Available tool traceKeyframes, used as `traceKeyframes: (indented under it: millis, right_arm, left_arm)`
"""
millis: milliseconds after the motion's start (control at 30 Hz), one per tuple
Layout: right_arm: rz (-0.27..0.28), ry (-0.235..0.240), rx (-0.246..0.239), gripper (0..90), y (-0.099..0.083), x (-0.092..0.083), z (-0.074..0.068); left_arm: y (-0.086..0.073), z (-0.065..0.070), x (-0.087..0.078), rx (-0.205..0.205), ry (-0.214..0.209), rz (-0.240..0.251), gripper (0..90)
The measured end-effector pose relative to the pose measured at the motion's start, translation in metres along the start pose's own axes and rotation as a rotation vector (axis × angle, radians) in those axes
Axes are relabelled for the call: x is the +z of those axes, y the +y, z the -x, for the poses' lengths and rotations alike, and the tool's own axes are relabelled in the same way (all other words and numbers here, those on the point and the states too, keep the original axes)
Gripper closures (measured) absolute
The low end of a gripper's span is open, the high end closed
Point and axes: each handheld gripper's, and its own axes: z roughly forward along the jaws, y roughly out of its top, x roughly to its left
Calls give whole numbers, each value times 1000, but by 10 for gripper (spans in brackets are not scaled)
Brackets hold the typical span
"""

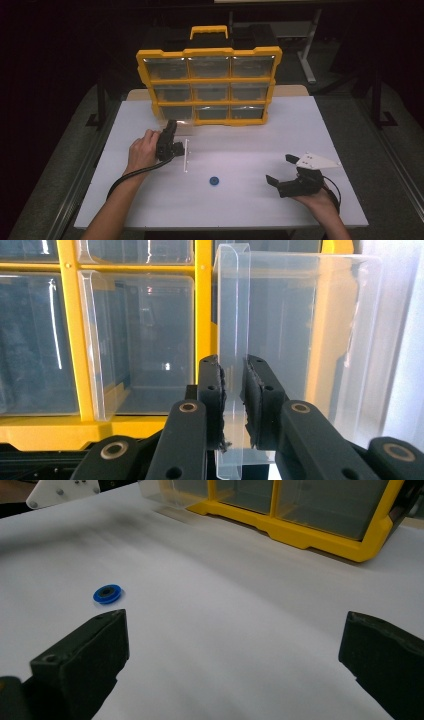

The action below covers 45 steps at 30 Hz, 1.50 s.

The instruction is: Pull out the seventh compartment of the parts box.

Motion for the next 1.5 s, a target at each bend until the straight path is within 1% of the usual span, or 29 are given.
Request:
traceKeyframes:
  millis: [33, 67, 267, 300, 433, 467, 533, 633, 700, 733, 900, 1033, 1200, 1500]
  right_arm:
    - [0, 0, 0, 0, 0, 0, 0]
    - [1, 0, -3, 0, 0, 0, 0]
    - [0, -1, -3, 0, 0, 0, 0]
    - [2, -1, -5, 0, 0, 0, 0]
    - [3, -2, -5, 0, 0, 0, 0]
    - [3, -2, -5, 0, 0, 0, 0]
    - [2, -3, -5, 0, 0, 0, 0]
    - [3, -2, -6, 0, 0, 0, 0]
    - [3, -3, -6, 0, 0, 0, 0]
    - [3, -3, -7, 0, 0, 0, 0]
    - [2, -4, -5, 0, 0, -1, 0]
    - [3, -4, -6, 0, 0, -1, 0]
    - [4, -5, -6, 0, 0, -1, 0]
    - [2, -5, -6, 0, 0, -1, 0]
  left_arm:
    - [0, 0, 0, -2, -1, 4, 793]
    - [0, 0, -2, 7, -2, 2, 793]
    - [0, 0, -6, 6, -3, 7, 792]
    - [0, 1, -6, 1, -3, 11, 792]
    - [0, 0, -9, 10, -5, 8, 792]
    - [0, 2, -9, -14, -2, 30, 792]
    - [0, 2, -11, -12, -2, 35, 792]
    - [0, 2, -14, -3, -2, 32, 792]
    - [0, 2, -15, -6, -1, 34, 792]
    - [0, 2, -16, -1, 0, 33, 792]
    - [0, 2, -19, -1, 2, 37, 792]
    - [-1, 2, -21, -7, 4, 40, 792]
    - [-2, 2, -23, -3, 4, 39, 791]
    - [-1, 3, -24, -11, -1, 41, 788]
